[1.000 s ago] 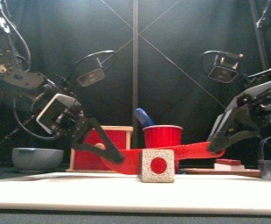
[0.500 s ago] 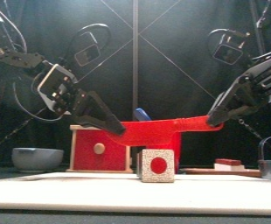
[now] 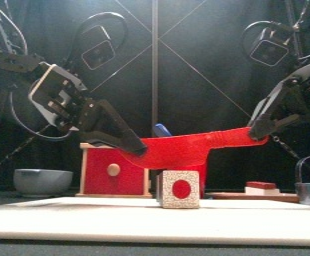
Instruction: Cut sushi roll
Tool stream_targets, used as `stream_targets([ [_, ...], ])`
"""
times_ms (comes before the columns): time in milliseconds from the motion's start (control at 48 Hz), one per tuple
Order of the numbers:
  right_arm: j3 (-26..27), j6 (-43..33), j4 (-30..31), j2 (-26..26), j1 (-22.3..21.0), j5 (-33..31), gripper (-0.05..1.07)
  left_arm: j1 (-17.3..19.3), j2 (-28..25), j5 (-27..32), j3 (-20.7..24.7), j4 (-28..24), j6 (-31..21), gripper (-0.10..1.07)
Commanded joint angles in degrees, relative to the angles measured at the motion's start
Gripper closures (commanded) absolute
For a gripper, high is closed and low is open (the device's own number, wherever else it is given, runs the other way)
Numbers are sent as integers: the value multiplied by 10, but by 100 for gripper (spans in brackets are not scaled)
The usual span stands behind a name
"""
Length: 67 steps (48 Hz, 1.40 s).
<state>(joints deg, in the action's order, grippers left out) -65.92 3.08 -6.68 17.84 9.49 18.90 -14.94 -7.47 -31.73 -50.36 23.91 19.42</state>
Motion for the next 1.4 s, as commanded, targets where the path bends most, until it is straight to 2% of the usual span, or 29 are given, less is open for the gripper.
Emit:
stream_targets([
  [0, 7, 1, 0, 8, 4, 2, 70, -4, 3, 3, -3, 1, 3, 60],
  [854, 11, -1, -2, -20, 4, 1, 70, 8, -16, 3, -12, 0, 3, 60],
  [1375, 19, 0, -62, -98, 41, 1, 70, -4, -54, 25, -1, 2, -2, 60],
])
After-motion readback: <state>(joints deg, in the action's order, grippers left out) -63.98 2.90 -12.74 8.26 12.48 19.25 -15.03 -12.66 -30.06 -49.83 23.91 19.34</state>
